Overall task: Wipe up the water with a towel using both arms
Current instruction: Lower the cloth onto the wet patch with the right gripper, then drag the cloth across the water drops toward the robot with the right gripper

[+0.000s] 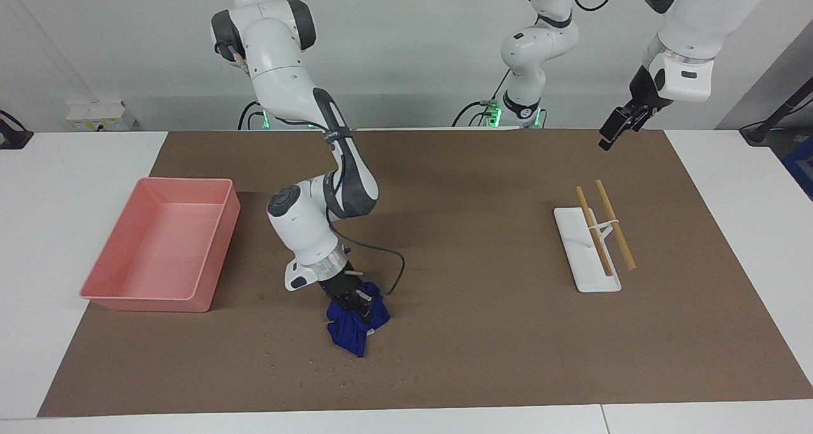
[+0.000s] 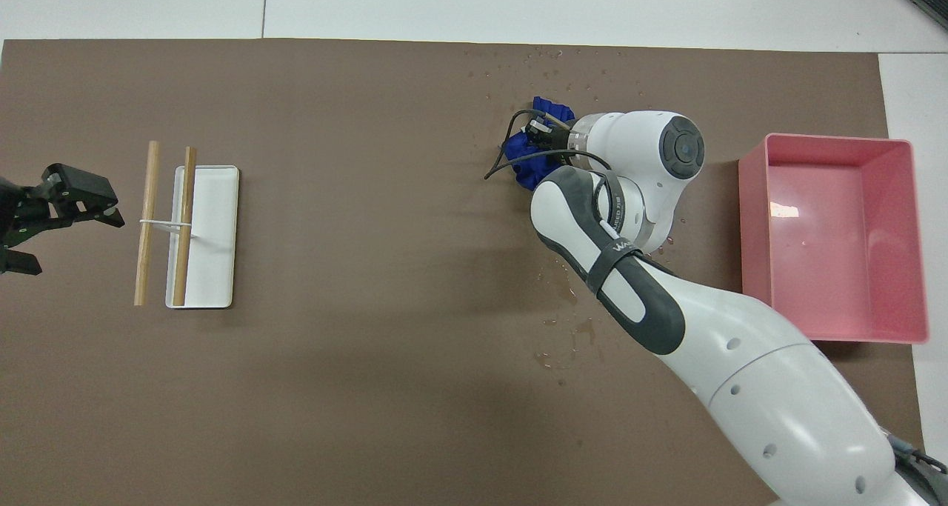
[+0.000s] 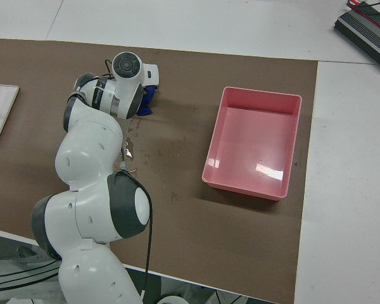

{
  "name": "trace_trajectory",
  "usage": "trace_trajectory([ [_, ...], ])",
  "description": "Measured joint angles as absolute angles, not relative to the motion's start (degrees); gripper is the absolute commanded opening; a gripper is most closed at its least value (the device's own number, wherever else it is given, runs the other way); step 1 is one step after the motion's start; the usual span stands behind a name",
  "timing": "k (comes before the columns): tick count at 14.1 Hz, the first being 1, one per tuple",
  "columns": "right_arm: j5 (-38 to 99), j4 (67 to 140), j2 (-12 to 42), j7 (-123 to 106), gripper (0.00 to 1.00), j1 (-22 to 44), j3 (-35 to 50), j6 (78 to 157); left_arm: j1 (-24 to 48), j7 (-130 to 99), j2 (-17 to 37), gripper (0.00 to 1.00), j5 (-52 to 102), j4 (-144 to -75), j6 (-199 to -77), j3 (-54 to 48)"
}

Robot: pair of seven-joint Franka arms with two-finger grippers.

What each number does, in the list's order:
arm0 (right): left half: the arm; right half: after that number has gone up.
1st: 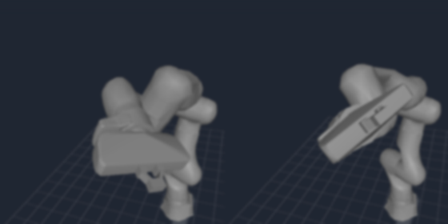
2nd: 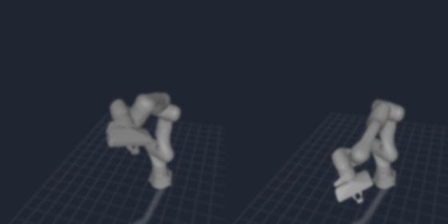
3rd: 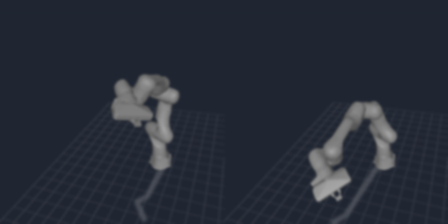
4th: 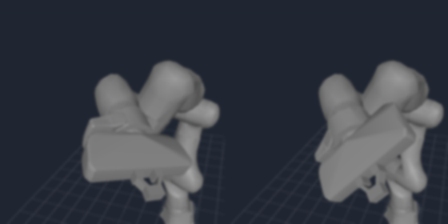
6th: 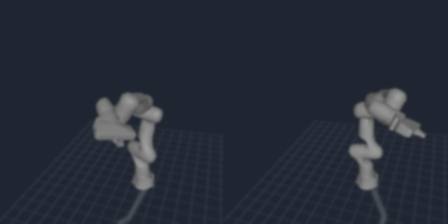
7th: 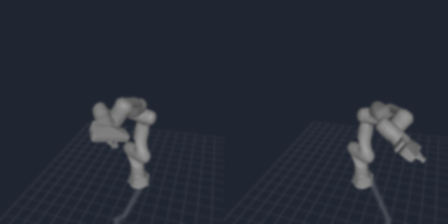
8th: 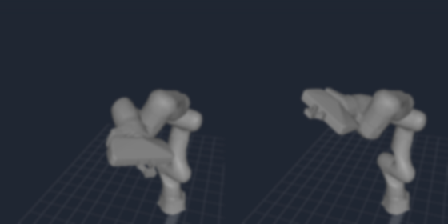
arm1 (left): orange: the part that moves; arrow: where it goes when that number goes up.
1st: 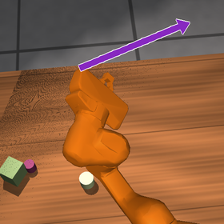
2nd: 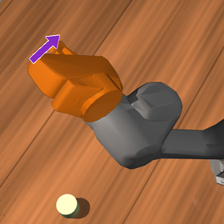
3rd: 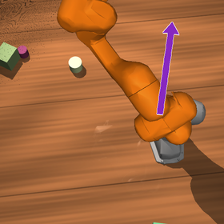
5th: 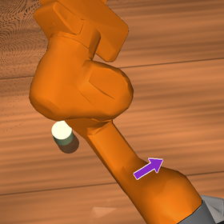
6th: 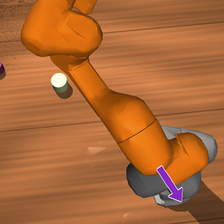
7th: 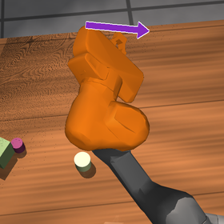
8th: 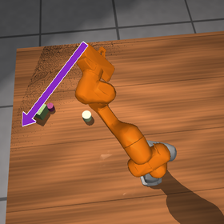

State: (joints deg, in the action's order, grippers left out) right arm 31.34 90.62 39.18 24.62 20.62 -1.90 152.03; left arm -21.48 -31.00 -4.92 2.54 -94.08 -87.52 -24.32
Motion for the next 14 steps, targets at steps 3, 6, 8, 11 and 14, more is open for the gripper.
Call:
trace_trajectory([
  [3,31.42,95.27,36.19,24.89,0.0,20.66,-1.88,152.09,-21.49,-30.93,-5.35,1.0,2.54,-94.42,-87.66,-23.92],
  [6,31.47,102.37,31.49,26.41,0.0,20.7,-1.81,152.17,-21.49,-28.84,-5.43,1.0,2.54,-94.43,-89.14,-23.01],
  [8,31.48,107.7,27.92,27.63,0.0,21.53,-1.78,152.3,-21.51,-25.65,-5.43,1.0,2.54,-94.43,-89.5,-22.16],
  [11,31.48,116.5,22.07,29.79,0.0,23.86,-1.82,153.74,-21.52,-22.74,-5.43,1.0,2.54,-94.47,-89.61,-21.2],
  [14,31.53,124.4,16.47,29.98,0.0,25.66,-1.82,153.99,-21.52,-18.69,-5.38,1.0,2.54,-94.76,-89.73,-21.18],
])
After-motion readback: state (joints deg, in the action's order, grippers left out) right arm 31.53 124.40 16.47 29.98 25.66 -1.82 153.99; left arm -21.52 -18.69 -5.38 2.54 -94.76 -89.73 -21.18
